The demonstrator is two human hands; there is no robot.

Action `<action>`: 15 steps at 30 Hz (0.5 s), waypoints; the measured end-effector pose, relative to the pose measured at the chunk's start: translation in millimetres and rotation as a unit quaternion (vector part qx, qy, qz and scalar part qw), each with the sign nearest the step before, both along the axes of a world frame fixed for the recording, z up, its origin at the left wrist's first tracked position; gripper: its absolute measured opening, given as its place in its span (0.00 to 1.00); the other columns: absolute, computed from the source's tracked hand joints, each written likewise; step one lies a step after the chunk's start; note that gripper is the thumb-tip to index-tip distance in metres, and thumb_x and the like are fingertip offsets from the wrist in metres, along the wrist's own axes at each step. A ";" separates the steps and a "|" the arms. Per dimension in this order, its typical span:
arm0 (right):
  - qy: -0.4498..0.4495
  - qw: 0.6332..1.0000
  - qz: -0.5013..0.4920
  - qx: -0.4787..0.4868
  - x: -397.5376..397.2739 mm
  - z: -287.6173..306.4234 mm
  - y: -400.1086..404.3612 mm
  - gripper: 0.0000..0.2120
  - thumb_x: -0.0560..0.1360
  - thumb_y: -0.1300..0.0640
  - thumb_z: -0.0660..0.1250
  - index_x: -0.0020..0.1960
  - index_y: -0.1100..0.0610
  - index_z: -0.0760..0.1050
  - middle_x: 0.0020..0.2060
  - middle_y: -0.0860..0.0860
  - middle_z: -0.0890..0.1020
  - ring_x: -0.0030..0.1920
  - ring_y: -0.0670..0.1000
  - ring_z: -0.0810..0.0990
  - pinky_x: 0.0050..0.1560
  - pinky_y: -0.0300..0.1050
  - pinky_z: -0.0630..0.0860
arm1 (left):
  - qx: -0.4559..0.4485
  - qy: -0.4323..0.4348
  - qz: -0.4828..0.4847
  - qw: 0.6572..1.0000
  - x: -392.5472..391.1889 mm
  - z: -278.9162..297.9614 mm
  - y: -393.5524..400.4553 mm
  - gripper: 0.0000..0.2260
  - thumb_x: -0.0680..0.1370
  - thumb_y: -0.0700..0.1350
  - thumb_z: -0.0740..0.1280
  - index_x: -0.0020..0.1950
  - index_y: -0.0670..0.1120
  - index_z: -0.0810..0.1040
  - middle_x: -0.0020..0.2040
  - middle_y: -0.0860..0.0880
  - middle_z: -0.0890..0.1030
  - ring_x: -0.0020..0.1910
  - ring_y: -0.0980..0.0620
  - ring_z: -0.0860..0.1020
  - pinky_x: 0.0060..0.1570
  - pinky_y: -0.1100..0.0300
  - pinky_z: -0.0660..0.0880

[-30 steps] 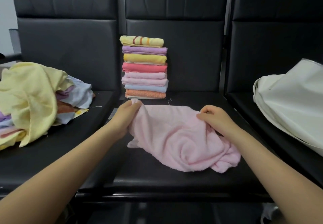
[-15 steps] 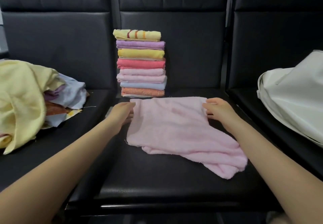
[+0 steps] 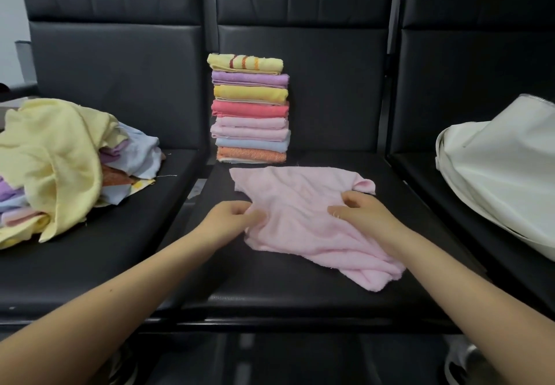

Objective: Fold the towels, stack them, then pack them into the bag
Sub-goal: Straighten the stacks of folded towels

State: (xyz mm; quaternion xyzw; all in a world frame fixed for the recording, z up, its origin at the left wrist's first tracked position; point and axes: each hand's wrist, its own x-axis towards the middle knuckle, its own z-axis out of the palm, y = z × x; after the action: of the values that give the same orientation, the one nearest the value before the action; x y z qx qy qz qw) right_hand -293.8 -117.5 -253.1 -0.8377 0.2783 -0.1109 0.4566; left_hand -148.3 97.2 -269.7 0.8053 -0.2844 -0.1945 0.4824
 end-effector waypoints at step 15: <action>-0.279 0.872 -0.044 0.400 -1.6 47.7 -15.2 0.08 0.77 0.56 0.66 0.44 0.60 0.79 0.36 0.53 0.80 0.38 0.50 0.81 0.46 0.45 0.77 | -0.376 0.320 0.148 0.857 30.6 53.9 -30.8 0.07 0.81 0.45 0.62 0.54 0.44 0.78 0.48 0.49 0.83 0.43 0.53 0.81 0.38 0.58 0.77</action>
State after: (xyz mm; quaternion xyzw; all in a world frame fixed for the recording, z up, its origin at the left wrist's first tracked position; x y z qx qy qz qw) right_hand -295.4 -132.6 -205.4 -0.5049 0.1969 -0.2395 0.8056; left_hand -117.7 66.4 -215.8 0.4882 -0.0434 -0.2459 0.8362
